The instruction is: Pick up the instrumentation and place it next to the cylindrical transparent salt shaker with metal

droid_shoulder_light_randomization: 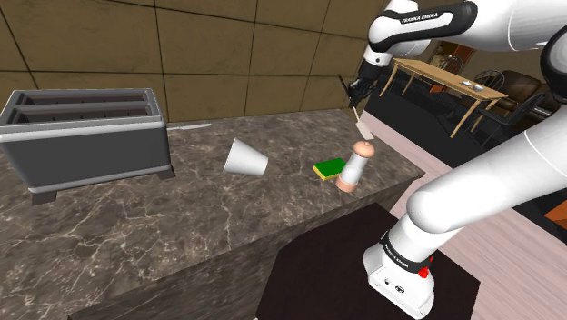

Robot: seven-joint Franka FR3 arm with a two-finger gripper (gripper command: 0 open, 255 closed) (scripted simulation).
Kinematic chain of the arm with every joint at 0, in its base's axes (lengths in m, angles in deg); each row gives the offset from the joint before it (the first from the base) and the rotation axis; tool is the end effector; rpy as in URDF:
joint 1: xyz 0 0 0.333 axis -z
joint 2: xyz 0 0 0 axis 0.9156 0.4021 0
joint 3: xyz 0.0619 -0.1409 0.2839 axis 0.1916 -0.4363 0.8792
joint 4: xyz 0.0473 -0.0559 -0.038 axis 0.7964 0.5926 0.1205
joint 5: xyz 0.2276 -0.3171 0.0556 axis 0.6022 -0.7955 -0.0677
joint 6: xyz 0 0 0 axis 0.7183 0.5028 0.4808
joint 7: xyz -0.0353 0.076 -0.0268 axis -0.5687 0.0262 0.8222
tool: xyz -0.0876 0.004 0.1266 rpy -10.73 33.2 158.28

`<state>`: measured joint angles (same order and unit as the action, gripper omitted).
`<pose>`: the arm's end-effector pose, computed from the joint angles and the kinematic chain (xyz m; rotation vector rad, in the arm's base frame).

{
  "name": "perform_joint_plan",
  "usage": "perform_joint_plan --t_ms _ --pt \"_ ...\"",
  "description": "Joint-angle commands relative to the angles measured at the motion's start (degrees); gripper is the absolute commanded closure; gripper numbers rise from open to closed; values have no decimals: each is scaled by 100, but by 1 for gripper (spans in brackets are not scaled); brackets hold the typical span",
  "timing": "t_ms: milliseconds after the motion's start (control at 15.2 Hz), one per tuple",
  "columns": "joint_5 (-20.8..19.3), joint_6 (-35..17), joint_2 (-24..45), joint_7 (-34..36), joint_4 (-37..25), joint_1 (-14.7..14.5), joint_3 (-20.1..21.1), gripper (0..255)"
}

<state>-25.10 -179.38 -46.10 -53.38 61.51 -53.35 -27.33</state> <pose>0.4204 -0.2123 0.4594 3.1153 -0.3361 0.1025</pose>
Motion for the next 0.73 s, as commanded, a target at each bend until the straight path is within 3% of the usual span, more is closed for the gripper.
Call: perform_joint_plan --t_ms 0,660 --pt "-1 -172 23 -6 147 3 -10 255" --pt "22 -973 262 -43 711 5 -62 255"
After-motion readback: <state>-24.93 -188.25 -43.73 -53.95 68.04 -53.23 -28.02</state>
